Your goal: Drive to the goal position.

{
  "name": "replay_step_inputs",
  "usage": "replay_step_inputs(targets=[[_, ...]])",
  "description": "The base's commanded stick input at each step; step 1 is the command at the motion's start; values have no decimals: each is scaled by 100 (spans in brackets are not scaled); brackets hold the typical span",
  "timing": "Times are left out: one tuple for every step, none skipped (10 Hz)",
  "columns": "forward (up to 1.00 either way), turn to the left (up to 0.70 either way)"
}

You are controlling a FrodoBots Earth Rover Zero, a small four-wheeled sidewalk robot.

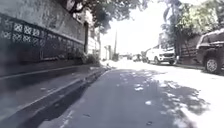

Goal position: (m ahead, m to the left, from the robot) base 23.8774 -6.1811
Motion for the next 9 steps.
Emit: replay_step_inputs(targets=[[100, -38], [100, -26], [100, -2], [100, 2], [100, 2], [100, 2], [100, 2], [100, 2], [100, 2]])
